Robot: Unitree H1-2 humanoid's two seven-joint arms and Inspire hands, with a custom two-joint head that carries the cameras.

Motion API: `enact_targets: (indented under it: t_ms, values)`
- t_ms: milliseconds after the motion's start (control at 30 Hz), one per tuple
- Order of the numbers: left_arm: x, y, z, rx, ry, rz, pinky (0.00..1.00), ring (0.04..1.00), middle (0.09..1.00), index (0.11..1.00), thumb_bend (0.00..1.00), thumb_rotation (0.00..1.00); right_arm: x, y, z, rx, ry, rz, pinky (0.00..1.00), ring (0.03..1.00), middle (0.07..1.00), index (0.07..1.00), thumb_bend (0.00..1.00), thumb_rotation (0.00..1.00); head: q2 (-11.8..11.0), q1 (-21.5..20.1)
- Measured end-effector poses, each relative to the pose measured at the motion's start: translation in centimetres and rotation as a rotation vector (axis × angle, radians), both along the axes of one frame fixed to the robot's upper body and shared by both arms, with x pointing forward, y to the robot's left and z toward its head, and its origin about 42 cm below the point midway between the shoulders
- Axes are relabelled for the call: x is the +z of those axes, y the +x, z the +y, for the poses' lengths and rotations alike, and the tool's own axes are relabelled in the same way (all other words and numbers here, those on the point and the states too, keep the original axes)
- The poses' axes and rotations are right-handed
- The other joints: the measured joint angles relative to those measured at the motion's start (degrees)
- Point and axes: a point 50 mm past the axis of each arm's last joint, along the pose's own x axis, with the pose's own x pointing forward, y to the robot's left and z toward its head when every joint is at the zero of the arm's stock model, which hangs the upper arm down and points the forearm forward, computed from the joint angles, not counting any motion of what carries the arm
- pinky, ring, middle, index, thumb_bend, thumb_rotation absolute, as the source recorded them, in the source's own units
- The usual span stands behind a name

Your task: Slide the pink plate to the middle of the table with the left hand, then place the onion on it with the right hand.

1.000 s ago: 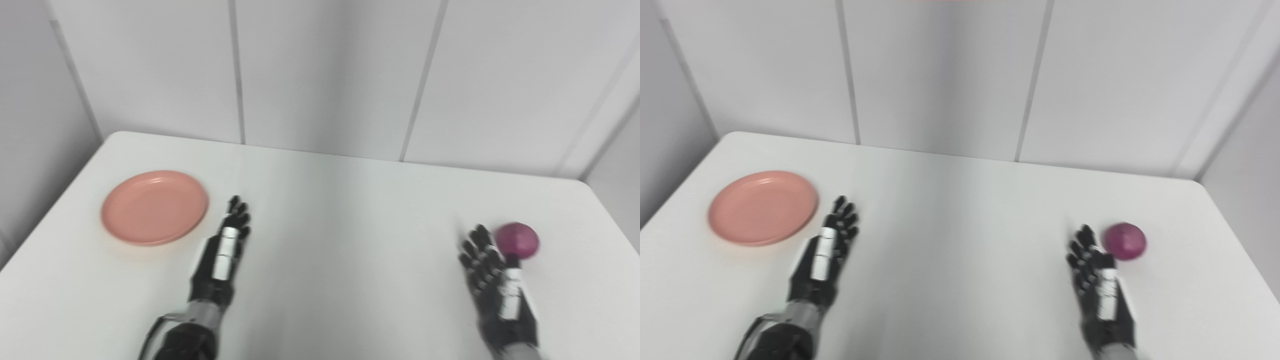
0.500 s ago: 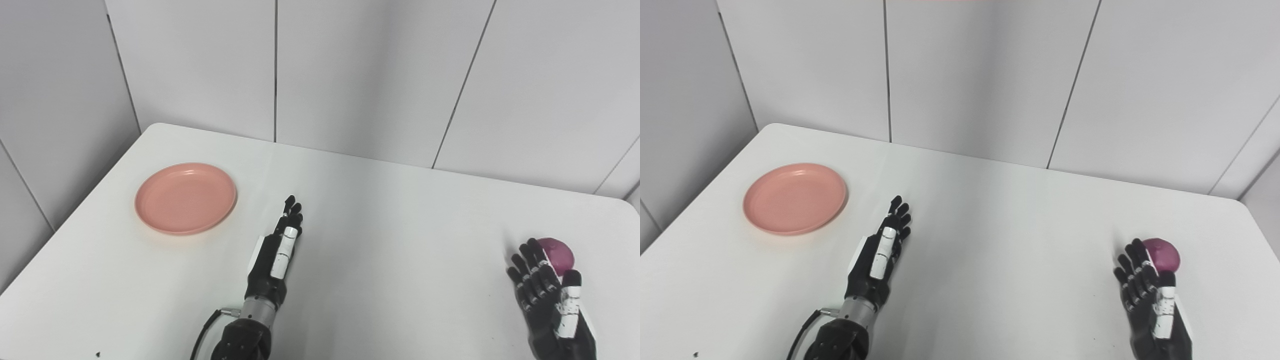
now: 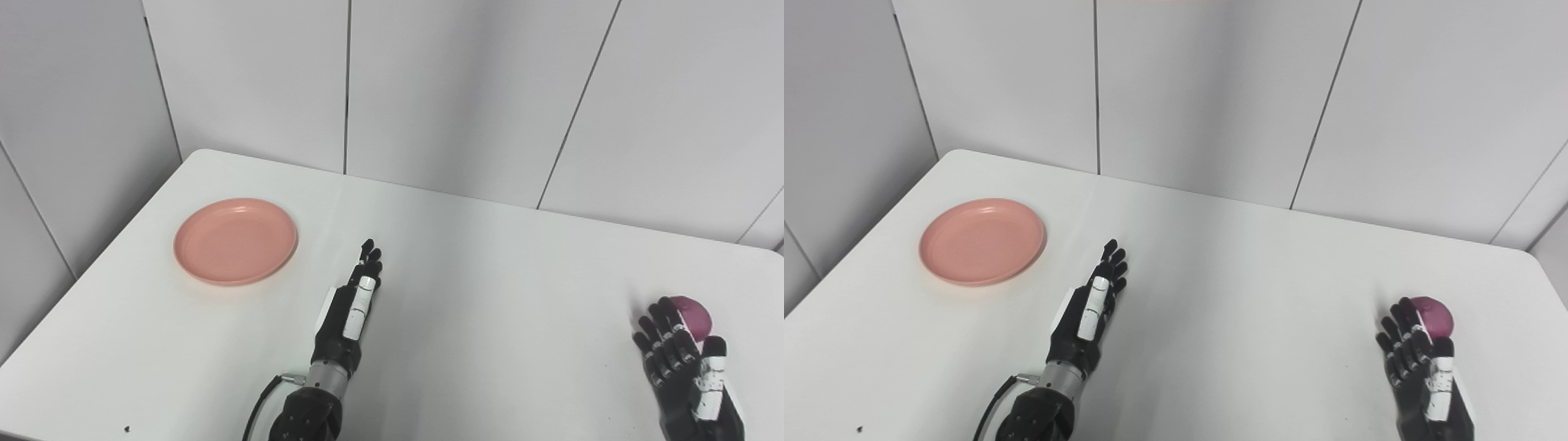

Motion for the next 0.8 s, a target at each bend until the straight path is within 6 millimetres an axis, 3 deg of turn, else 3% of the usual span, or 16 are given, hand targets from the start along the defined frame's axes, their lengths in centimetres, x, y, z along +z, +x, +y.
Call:
enact_targets:
  t_ms: [100,200,267,500,633,800]
  values:
    - [0.1,0.0,0.4,-0.003,-0.065,-0.006,1.0,0.968,0.992,1.0,0.81,0.92,0.0,0.0,0.0,0.0,0.0,-0.001,1.0,1.0,1.0,1.0,0.91,0.97,0.0,0.44]
    - [0.5,0.0,0.8,-0.007,-0.059,-0.028,0.9,0.914,0.916,0.889,0.82,0.91,0.1,0.0,0.0,0.002,0.0,-0.003,1.0,1.0,1.0,1.0,0.89,0.99,-0.17,0.87]
    - [0.8,0.0,1.6,-0.004,-0.045,-0.045,0.87,0.899,0.906,0.871,0.84,0.91,0.1,0.1,0.1,0.004,-0.002,-0.005,1.0,1.0,1.0,1.0,0.88,1.0,-0.09,0.88]
    - [1.8,1.4,8.7,0.074,0.078,-0.12,0.78,0.829,0.847,0.816,0.91,0.91,0.1,-0.2,0.0,0.003,-0.006,-0.003,1.0,1.0,1.0,1.0,0.91,0.98,0.0,0.0]
    - [2.4,3.4,11.1,0.101,0.095,-0.147,0.78,0.825,0.824,0.785,0.91,0.92,0.1,-0.5,-0.3,-0.005,-0.008,-0.001,1.0,1.0,1.0,1.0,0.92,0.98,-0.26,-0.09]
    - [5.4,6.9,13.1,0.097,0.098,-0.23,0.79,0.827,0.814,0.763,0.92,0.91,0.3,-0.4,0.0,-0.008,-0.006,-0.011,1.0,1.0,1.0,1.0,0.91,0.99,-0.79,-0.09]
